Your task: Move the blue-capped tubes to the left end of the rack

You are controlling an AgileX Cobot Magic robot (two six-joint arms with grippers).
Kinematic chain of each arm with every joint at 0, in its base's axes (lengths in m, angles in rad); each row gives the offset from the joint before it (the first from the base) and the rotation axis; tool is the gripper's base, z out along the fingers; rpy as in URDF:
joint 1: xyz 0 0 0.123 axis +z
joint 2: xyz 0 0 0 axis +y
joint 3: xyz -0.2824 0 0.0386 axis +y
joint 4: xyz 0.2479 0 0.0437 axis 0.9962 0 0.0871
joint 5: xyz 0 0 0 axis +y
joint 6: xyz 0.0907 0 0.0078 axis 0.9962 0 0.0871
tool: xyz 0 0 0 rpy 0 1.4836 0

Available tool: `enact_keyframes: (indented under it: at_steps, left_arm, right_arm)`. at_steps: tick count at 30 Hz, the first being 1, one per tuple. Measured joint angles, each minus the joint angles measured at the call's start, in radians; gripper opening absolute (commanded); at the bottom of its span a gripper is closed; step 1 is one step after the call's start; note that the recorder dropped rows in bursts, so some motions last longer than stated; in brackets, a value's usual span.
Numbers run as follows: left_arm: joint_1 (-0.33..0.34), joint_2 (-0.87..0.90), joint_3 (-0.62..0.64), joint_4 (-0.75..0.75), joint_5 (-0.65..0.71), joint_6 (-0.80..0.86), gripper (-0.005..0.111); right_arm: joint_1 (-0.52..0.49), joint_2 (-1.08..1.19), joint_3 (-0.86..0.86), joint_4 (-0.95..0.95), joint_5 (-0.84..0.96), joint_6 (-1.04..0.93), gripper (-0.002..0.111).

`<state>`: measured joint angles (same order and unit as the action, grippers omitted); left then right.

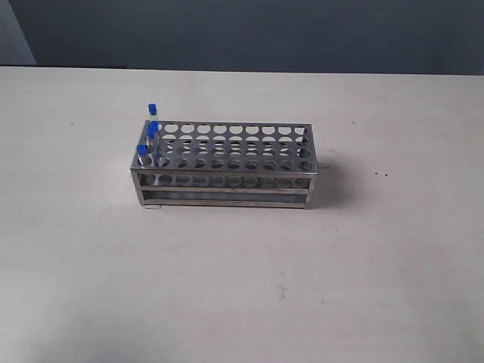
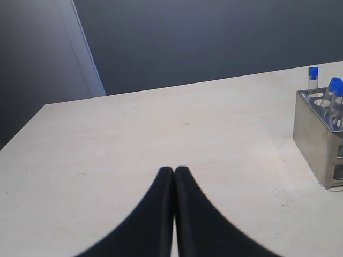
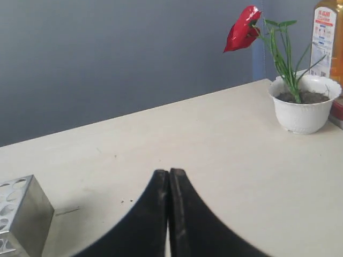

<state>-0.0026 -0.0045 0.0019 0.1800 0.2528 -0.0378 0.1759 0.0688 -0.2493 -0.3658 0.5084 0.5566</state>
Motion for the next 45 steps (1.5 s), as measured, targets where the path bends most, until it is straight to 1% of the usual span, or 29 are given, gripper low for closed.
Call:
enact_keyframes:
  at_steps: [5,10,13,22,25,45]
  left_arm:
    - [0.000,0.000,0.000,0.000,0.000,0.000,0.000]
    - [0.000,0.000,0.000,0.000,0.000,0.000,0.000]
    - [0.000,0.000,0.000,0.000,0.000,0.000,0.000]
    - [0.000,0.000,0.000,0.000,0.000,0.000,0.000]
    - [0.000,0.000,0.000,0.000,0.000,0.000,0.000]
    - [0.000,0.000,0.000,0.000,0.000,0.000,0.000]
  right_arm:
    - [0.000,-0.041,0.104,0.054,-0.041,-0.032,-0.001]
    - [0.000,-0.061,0.159,0.198,-0.048,-0.218,-0.001]
    - [-0.002,-0.061,0.170,0.259,-0.057,-0.314,-0.001]
    - [-0.018,-0.061,0.172,0.356,-0.079,-0.513,-0.001]
    - [-0.030,-0.061,0.172,0.366,-0.079,-0.534,-0.001]
    - [-0.032,-0.061,0.172,0.375,-0.079,-0.542,-0.001]
